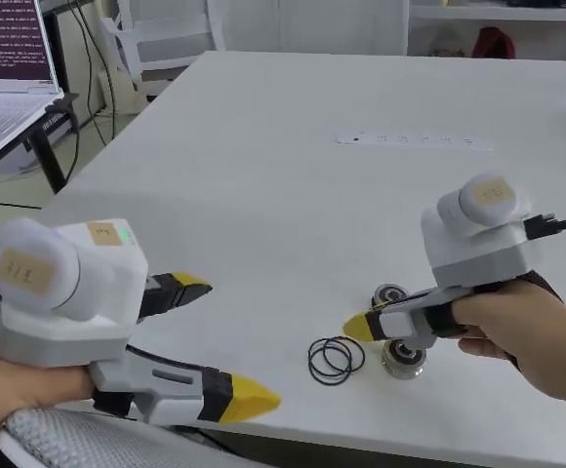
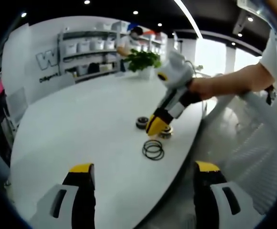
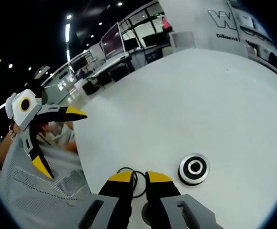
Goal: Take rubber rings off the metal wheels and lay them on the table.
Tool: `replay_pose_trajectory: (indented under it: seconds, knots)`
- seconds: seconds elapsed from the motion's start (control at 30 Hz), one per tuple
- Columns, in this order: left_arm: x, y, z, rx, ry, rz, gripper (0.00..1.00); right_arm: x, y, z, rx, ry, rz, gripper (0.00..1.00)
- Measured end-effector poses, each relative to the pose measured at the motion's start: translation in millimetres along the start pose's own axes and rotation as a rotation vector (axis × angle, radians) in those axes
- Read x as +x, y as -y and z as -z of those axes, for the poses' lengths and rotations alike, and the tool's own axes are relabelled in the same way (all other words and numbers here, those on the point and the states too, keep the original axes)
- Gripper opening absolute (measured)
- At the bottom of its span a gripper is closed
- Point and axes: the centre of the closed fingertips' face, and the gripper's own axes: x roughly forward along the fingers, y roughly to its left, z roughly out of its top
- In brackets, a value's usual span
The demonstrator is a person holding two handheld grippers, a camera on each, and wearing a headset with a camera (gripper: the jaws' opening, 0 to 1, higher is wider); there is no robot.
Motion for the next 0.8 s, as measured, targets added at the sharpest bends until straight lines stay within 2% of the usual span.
replay_pose_trajectory:
  seconds: [0.57,0.8]
  knots:
    - [-0.3,-3.0,0.5,-0.001,-0.002,-0.007,0.87,-26.3,12.6,-32.5,0.103,0.156,0.028,0.08]
    - [0.3,-4.5,0.9,-0.007,-0.002,-0.006,0.87,-41.0,23.4,-43.7,0.176,0.219,0.034,0.09]
